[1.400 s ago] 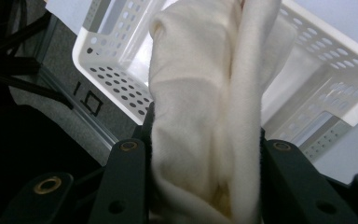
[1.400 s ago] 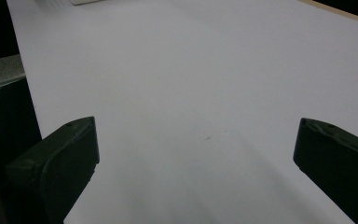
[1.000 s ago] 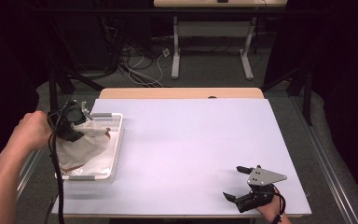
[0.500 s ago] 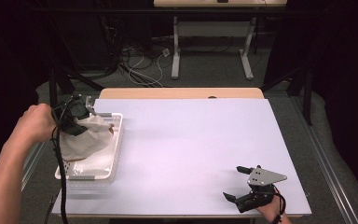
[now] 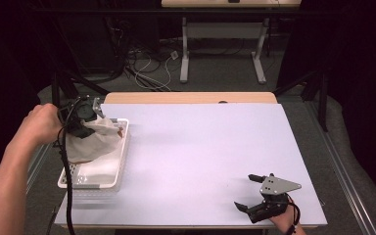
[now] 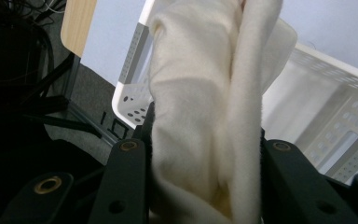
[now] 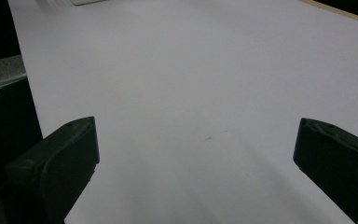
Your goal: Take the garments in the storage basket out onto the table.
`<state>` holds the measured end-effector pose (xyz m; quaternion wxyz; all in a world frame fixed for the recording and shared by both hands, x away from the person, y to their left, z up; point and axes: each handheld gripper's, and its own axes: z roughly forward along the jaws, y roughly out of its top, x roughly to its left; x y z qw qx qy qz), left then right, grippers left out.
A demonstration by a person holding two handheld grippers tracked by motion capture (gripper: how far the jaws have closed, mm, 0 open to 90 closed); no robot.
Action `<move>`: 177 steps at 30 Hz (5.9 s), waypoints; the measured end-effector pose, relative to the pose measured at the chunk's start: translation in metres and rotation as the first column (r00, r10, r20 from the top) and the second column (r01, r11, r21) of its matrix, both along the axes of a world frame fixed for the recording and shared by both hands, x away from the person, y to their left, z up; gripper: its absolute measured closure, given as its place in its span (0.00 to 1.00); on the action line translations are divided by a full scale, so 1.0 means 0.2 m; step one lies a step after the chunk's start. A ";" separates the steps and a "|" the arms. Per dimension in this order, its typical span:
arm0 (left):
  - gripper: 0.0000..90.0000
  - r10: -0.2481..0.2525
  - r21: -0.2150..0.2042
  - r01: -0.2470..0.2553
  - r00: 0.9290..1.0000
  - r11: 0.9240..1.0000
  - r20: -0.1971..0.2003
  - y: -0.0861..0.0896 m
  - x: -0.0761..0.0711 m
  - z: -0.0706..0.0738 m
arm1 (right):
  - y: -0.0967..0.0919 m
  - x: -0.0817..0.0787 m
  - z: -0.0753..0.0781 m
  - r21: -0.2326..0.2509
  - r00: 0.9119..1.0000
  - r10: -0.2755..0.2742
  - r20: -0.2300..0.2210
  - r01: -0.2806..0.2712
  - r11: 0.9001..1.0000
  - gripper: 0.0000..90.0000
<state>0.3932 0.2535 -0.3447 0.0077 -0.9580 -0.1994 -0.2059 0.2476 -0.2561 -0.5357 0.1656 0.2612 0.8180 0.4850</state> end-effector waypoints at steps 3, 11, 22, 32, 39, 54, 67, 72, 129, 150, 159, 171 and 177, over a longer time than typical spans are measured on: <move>0.73 -0.006 0.002 0.006 1.000 1.000 0.005 -0.01 0.01 0.01 | 0.00 0.00 0.00 -0.006 1.000 0.003 -0.009 -0.003 1.000 0.00; 0.73 -0.020 -0.010 0.021 0.999 1.000 0.034 -0.04 0.01 0.06 | 0.00 0.00 0.00 0.004 1.000 -0.001 0.004 0.001 1.000 0.00; 0.73 -0.047 -0.003 0.047 0.998 0.999 0.047 -0.09 -0.01 0.11 | 0.00 0.00 0.00 0.005 1.000 -0.001 -0.002 0.001 1.000 0.00; 0.73 -0.075 0.009 0.074 0.996 0.997 0.050 -0.17 -0.03 0.16 | -0.01 0.00 0.00 0.005 1.000 0.000 -0.005 0.000 1.000 0.00; 0.73 -0.109 0.010 0.109 0.992 0.994 0.059 -0.23 -0.04 0.17 | -0.01 0.00 0.00 0.005 1.000 -0.004 -0.003 0.004 1.000 0.00; 0.73 -0.170 0.003 0.170 0.983 0.985 0.064 -0.36 -0.05 0.20 | -0.01 0.00 0.00 0.004 1.000 0.000 -0.003 0.000 1.000 0.00; 0.73 -0.231 -0.006 0.231 0.971 0.973 0.059 -0.50 -0.04 0.20 | -0.01 0.00 0.00 0.005 1.000 -0.004 0.001 0.004 1.000 0.00; 0.73 -0.255 -0.007 0.255 0.966 0.967 0.053 -0.57 -0.03 0.19 | -0.01 0.00 0.00 0.005 1.000 -0.001 0.003 0.001 1.000 0.00; 0.73 -0.440 -0.058 0.438 0.898 0.897 -0.025 -0.98 -0.02 0.04 | -0.03 0.01 0.00 0.011 1.000 -0.018 -0.005 0.019 1.000 0.00; 0.72 -0.495 -0.073 0.490 0.867 0.868 -0.060 -1.09 -0.04 -0.05 | -0.03 0.01 0.00 0.013 1.000 -0.019 -0.009 0.020 1.000 0.00; 0.72 -0.514 -0.084 0.508 0.854 0.857 -0.075 -1.12 -0.05 -0.09 | -0.03 0.00 0.00 0.015 1.000 -0.020 -0.011 0.020 1.000 0.00; 0.72 -0.535 -0.087 0.529 0.838 0.844 -0.102 -1.17 -0.04 -0.15 | -0.03 0.01 0.00 0.013 1.000 -0.021 -0.009 0.022 1.000 0.00; 0.72 -0.544 -0.095 0.537 0.833 0.838 -0.096 -1.19 -0.05 -0.18 | -0.03 0.00 0.00 0.017 1.000 -0.021 -0.009 0.021 1.000 0.00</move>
